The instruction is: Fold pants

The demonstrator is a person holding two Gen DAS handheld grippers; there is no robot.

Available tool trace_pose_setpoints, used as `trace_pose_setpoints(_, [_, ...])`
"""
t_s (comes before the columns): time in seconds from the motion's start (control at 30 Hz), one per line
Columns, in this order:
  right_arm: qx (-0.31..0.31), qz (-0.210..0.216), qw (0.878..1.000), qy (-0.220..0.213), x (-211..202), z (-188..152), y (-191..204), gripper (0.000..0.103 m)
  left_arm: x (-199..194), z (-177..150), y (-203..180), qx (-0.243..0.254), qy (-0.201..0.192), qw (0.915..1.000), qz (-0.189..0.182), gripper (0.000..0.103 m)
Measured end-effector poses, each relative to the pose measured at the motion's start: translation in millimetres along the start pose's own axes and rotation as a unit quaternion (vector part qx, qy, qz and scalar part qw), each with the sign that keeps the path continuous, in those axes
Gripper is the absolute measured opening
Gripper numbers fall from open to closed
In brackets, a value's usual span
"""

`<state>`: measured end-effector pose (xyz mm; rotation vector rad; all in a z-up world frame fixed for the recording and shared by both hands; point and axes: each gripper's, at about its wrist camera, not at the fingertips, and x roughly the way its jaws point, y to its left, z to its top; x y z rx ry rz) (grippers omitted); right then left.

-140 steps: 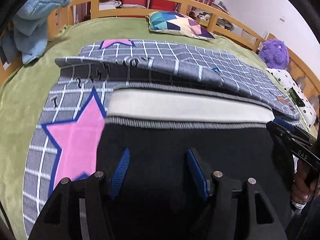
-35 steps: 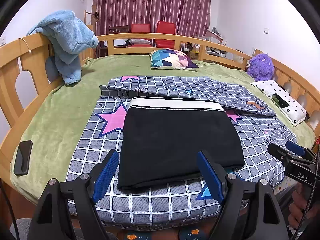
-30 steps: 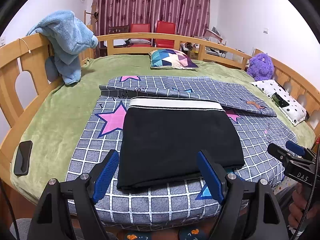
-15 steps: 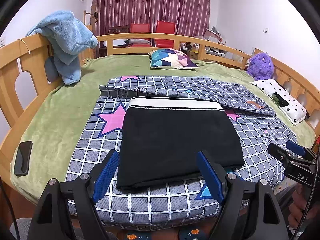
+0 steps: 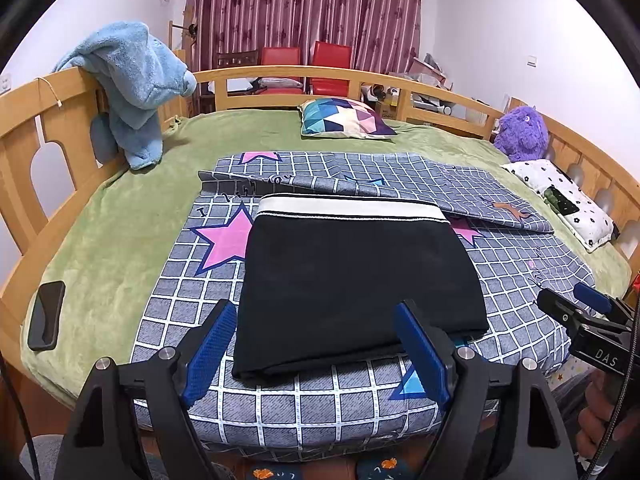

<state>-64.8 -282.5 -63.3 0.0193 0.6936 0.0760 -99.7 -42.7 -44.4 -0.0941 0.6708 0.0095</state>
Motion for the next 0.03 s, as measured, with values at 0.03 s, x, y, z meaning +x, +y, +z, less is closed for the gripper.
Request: trace_pose_setpoints(0.03, [0.000, 0.002, 1.000, -0.002, -0.8, 0.2, -0.5, 0.094, -0.6, -0.1, -0.4, -0.001, -0.001, 1.0000, 0.000, 0.082])
